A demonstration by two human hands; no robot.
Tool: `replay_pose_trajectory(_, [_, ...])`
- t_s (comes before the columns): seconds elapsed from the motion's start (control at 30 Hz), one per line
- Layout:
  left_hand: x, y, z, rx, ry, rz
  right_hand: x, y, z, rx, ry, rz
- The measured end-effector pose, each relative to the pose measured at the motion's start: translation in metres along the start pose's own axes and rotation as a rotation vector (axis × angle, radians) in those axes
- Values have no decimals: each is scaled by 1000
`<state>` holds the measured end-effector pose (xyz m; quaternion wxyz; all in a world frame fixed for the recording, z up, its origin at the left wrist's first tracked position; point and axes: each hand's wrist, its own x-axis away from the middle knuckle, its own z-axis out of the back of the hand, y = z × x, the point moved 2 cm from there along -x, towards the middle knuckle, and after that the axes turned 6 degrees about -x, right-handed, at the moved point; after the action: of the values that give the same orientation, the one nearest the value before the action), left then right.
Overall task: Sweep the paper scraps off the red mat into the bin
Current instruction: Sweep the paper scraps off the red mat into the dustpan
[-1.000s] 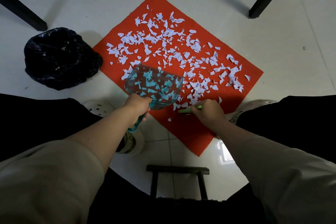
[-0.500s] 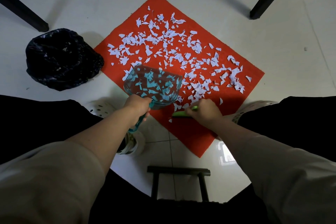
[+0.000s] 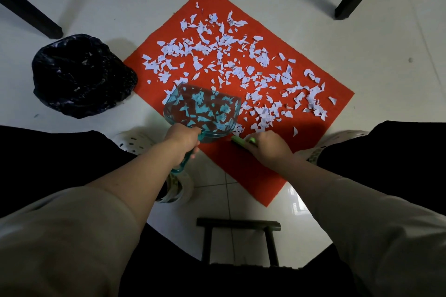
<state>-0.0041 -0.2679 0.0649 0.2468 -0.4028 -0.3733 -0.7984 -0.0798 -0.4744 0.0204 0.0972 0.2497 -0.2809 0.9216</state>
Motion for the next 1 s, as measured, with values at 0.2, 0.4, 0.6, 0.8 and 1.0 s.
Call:
replay_pose_trajectory(0.2, [4,5,-2,14,-1,-9,8,-4,-11,-12,-233,27])
replay_pose_trajectory(0.4, [7,5,-2,9,0,-10,-5,8,10,-79,150,-18])
replay_pose_trajectory(0.6, [7,6,-2,9,9,-7,8,-1,8,-205,-121,-42])
replay_pose_trajectory(0.8, [7,5,-2,4,2,-1,4,4,4,-108,-183,-57])
replay_pose_trajectory(1.0, [5,4,-2,-10,13,2,-2,5,27,-122,53,-41])
